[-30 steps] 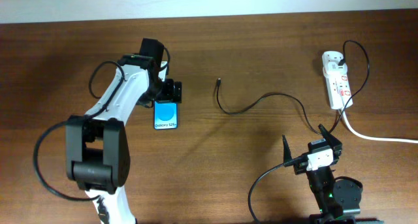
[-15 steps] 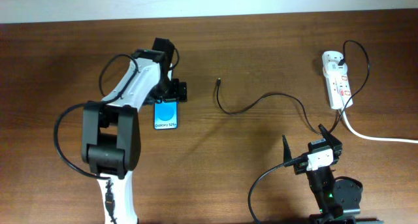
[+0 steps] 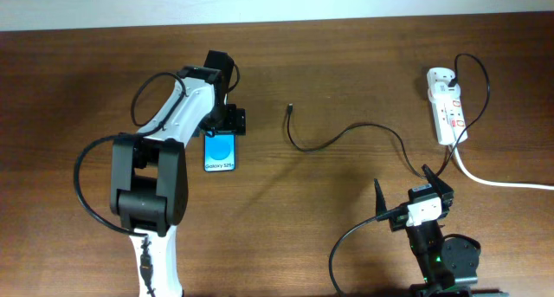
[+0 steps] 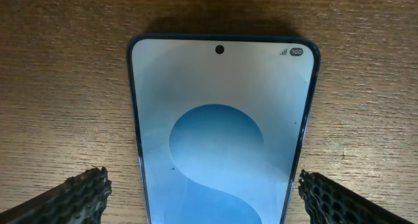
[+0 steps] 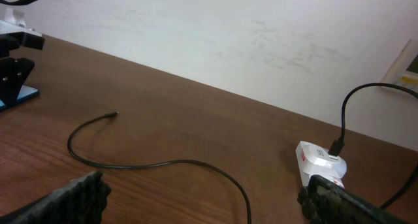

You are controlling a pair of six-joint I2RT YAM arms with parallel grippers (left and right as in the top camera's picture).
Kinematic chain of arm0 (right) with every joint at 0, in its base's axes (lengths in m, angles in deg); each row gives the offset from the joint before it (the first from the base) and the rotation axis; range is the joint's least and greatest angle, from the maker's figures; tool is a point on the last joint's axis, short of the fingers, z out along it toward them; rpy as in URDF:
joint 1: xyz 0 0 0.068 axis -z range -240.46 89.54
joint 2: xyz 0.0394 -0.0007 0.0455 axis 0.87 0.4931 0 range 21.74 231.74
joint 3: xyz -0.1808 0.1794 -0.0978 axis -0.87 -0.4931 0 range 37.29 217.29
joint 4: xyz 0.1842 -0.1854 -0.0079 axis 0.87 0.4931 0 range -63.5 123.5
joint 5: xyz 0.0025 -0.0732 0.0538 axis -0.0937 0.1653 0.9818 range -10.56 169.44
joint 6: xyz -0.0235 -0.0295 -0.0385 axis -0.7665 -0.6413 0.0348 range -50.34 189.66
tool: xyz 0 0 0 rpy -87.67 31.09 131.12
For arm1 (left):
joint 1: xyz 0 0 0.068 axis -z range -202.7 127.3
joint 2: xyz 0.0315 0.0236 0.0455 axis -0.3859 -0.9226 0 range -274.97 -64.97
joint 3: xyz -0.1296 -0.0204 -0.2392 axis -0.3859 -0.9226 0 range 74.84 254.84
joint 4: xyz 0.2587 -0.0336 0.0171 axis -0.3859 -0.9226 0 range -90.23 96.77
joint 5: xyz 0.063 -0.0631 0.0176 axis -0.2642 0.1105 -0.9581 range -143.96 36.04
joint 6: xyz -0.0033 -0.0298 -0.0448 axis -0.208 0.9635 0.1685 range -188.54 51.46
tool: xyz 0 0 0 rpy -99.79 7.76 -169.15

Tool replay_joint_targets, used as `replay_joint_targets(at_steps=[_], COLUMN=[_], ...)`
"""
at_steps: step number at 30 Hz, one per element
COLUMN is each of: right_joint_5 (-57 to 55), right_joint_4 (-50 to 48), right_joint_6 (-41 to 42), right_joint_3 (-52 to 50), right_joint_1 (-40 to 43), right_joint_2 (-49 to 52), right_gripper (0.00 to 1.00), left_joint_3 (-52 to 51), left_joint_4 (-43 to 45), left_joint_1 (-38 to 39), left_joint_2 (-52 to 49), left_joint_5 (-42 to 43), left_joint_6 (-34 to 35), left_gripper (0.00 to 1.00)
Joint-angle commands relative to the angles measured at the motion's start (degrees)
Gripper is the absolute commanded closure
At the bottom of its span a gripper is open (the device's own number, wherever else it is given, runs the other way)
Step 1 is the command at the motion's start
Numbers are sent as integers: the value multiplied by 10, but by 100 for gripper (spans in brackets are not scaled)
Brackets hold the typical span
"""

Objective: Plug charger to phone and switch on socket
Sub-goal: 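Close the left gripper on the phone's top edge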

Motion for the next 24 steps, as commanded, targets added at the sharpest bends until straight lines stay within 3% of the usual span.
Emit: replay_joint_targets(at_steps=[1, 10, 24], right_joint_5=[7, 7, 8], right_joint_4=[3, 3, 3], right_joint_6=[4, 4, 4], right_joint_3=[-3, -3, -3], right_joint_1=[-3, -3, -3], right_joint_2=[-5, -5, -5], right_gripper=[2, 2, 2], left_joint_3=[2, 2, 2], left_joint_4=[1, -5, -16], left_joint_1=[-2, -2, -1], left_joint_2=[-16, -45, -45], left_joint_5=[7, 18, 18], left_joint_6=[-9, -6, -4], left_gripper=[1, 0, 12])
